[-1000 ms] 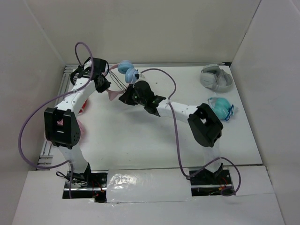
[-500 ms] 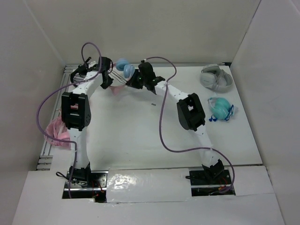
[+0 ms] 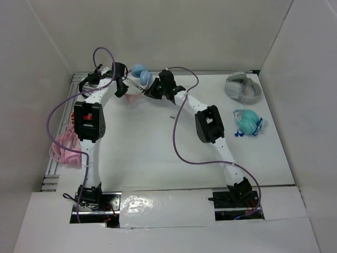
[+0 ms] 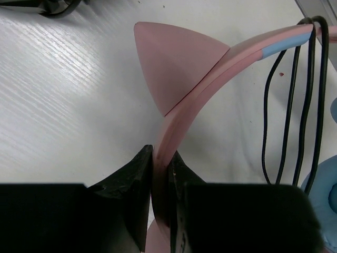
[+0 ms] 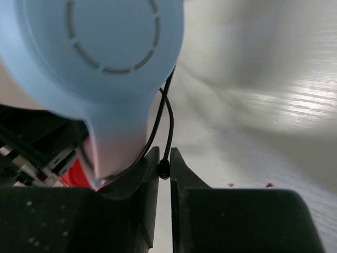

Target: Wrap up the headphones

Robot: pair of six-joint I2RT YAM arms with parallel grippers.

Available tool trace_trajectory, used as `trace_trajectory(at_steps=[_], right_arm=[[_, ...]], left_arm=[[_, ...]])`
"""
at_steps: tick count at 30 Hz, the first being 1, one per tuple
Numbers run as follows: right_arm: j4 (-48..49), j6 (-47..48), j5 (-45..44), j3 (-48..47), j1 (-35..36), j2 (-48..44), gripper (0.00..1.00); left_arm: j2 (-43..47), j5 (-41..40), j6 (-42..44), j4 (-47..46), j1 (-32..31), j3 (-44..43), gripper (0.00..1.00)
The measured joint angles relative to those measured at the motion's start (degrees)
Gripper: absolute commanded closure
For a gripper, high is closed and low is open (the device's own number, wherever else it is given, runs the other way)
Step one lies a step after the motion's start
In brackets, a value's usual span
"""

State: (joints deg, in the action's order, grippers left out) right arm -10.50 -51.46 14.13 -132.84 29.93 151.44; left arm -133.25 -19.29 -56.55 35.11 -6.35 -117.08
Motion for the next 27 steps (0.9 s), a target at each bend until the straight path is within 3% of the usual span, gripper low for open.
trace_trajectory(at_steps=[4, 8, 11, 16, 18, 19, 22, 27], right_arm=[[0.33, -1.49, 0.24, -0.72, -0.28, 2.29, 0.8], [0.63, -3.63, 0.72, -0.87, -0.7, 3.85, 0.8], [0.5, -4.24, 0.74, -0.87, -0.72, 4.2, 0.8], [0.57, -4.26, 0.76, -0.81, -0.85, 4.17, 0.71], [0.26, -4.17, 0.76, -0.68, -0.9, 4.17, 0.64], [0.2, -4.11, 0.76, -0.39, -0.96, 4.02, 0.61], [1.27, -3.76, 1.7, 4.09, -0.96, 1.05, 0.32], [0.17, -0.59, 1.2, 12.0, -0.74, -6.8, 0.19]], left_arm=[[-0.85, 1.44, 1.42, -0.11, -0.11, -0.04, 0.58], [-2.64, 2.89, 2.6, -0.7, -0.24, -0.04, 0.57], [-3.61, 3.15, 3.02, -0.44, -0.35, -0.22, 0.48], [-3.8, 3.32, 3.89, -0.13, -0.35, -0.35, 0.46], [-3.8, 3.61, 3.91, 0.0, -0.35, -0.35, 0.45], [-3.8, 3.61, 3.91, 0.07, -0.35, -0.35, 0.33], [-3.78, 3.72, 4.37, 0.13, -0.35, -0.35, 0.01], [-1.9, 3.76, 4.15, 0.7, -0.35, 0.35, 0.01]])
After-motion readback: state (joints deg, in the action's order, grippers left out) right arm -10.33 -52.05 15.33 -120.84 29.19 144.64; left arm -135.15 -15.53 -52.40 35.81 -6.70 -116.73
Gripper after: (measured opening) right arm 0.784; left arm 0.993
